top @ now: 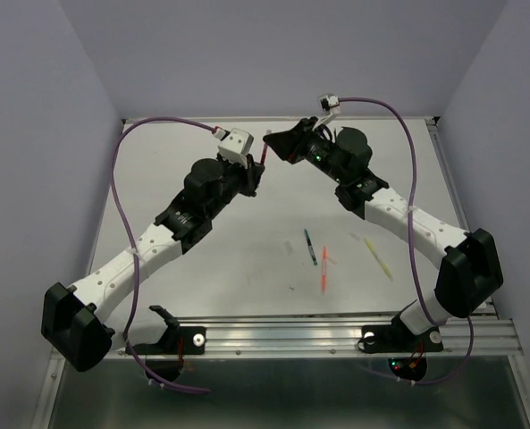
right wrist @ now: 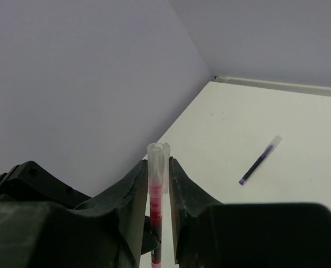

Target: Insert the pens into the pen caps

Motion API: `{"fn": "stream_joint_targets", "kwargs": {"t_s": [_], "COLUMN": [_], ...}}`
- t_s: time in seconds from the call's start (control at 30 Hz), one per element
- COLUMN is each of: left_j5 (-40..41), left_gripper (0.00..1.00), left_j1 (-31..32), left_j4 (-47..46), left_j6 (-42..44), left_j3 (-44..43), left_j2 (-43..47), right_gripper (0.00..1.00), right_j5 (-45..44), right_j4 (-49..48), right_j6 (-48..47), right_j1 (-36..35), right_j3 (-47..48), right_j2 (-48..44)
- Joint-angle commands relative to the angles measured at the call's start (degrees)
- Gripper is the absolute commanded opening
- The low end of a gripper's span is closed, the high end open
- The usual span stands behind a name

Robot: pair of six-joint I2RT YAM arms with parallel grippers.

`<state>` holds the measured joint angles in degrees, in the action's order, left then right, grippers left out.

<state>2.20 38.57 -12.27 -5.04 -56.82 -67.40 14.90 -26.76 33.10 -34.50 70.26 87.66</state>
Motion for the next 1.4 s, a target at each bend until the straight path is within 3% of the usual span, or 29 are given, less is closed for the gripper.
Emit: {"fn": "stream_joint_targets", "kwargs": {"t_s": [0.0,0.17,0.2,0.23,0.37,0.43,0.8,0.87,1.03,1.37], "left_j5": [-4.13,-5.54,-5.54,-5.54,-3.62,-2.81,4.92,7.81,5.46,3.80], "left_gripper": [0.00,0.00,0.00,0.00,0.00,0.00,0.00,0.00,0.00,0.00], "left_j1": [0.19,0.28,0.28,0.19,0.19,0.19,-0.24,-0.86,-6.73,-13.51], "left_j4": [-10.32,-8.82,-8.73,-8.82,-7.34,-5.93,-1.19,1.79,5.94,20.68], "left_j6": [-1.11,-1.73,-1.90,-1.91,-3.65,-4.19,-10.43,-12.97,-12.72,-6.56], "left_j3": [-0.75,0.04,0.21,0.65,0.66,0.22,-0.57,-2.85,-9.08,-27.44], "left_j2": [2.80,2.01,2.01,2.09,1.48,0.34,-5.01,-6.69,-14.07,-35.59], "right_gripper": [0.34,0.54,0.64,0.66,0.94,1.00,1.00,1.00,1.00,1.00], "right_j5": [-0.04,-1.53,-1.88,-2.50,-4.44,-4.96,-12.51,-17.77,-28.33,-28.79], "right_j4": [8.57,8.66,8.66,8.66,8.75,8.75,10.41,11.56,14.80,23.94], "right_j6": [-1.99,-1.90,-1.90,-2.08,-2.77,-3.04,-6.55,-8.22,-10.25,-7.79], "right_j1": [-1.71,-1.71,-1.71,-1.71,-1.71,-1.71,0.66,1.28,6.09,15.86], "right_j3": [1.28,2.34,2.51,2.60,4.09,4.97,11.74,11.66,7.71,2.08], "right_j2": [0.32,0.50,0.50,0.58,0.24,0.06,-2.31,-3.19,-5.13,-5.66]}}
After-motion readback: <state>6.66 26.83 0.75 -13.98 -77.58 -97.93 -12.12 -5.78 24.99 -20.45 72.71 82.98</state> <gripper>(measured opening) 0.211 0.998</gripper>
